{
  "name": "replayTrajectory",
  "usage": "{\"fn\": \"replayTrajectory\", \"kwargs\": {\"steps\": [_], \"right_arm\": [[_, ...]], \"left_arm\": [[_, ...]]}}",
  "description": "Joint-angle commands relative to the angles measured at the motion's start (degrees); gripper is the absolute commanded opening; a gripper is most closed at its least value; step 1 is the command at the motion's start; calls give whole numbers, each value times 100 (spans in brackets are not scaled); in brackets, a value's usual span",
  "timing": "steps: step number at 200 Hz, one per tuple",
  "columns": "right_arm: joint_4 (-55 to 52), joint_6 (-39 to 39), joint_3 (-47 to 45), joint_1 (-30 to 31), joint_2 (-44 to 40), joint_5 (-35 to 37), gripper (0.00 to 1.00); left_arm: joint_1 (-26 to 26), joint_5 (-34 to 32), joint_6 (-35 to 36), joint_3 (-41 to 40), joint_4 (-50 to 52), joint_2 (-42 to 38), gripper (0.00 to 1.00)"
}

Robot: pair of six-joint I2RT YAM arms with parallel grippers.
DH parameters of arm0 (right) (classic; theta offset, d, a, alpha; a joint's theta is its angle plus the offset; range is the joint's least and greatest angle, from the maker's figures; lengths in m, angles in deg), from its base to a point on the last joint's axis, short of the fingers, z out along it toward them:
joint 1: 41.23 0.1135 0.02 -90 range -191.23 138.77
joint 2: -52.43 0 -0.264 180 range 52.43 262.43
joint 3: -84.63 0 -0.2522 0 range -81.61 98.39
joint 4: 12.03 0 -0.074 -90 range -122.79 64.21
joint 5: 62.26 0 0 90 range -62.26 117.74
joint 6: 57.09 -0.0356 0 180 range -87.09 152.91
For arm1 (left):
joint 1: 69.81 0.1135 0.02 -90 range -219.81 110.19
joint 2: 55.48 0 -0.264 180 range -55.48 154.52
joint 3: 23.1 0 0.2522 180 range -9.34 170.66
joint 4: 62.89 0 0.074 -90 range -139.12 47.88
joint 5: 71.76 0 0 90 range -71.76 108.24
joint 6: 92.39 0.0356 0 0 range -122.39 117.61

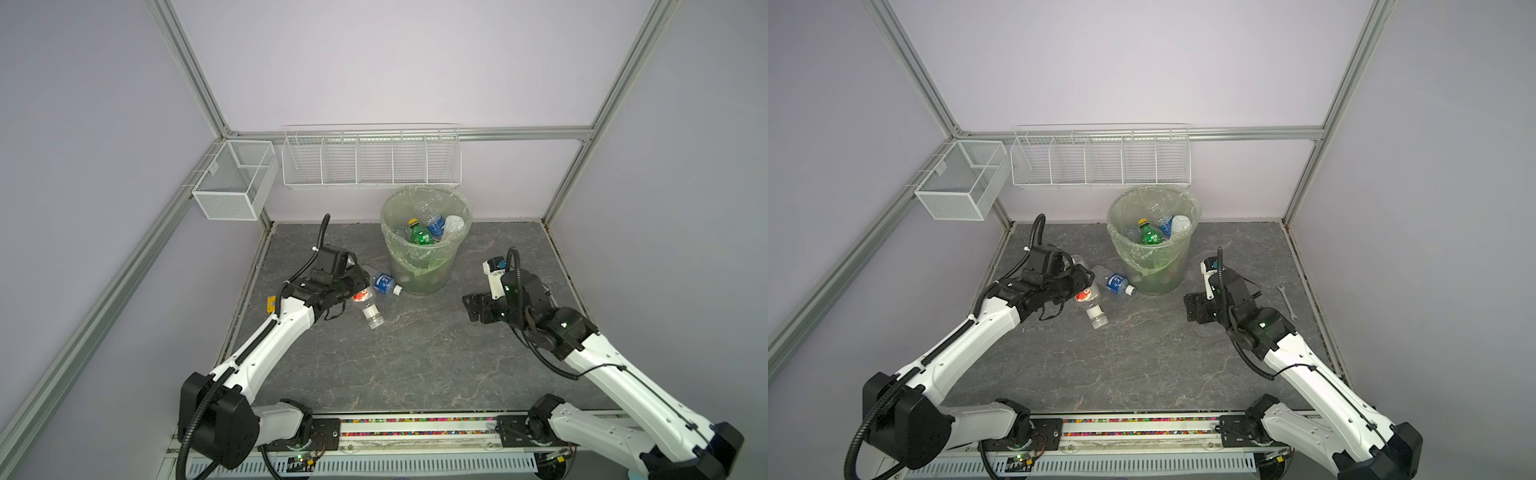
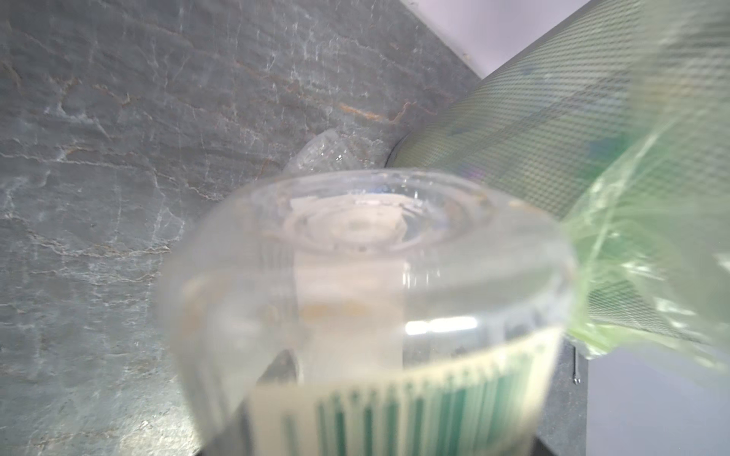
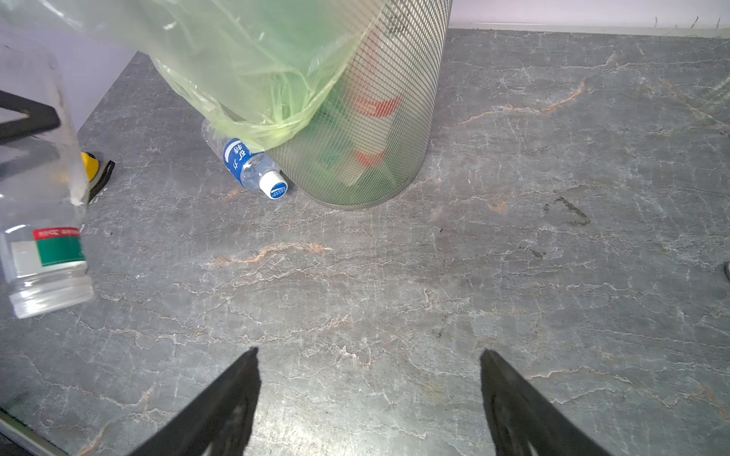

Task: Throw the plastic bottles in the bin
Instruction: Pick up the plastic bottle from the center of the table.

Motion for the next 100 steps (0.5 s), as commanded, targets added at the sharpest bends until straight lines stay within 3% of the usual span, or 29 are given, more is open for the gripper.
{"fn": "replayTrajectory", "kwargs": {"steps": [1,100], "right_arm": [[93,-62,131,-27,75,-77,88],[67,-78,100,-32,-43,-51,88]], "left_arm": [[34,52,223,459,262,-195,60],[27,313,962,2535,860,470,61]]}}
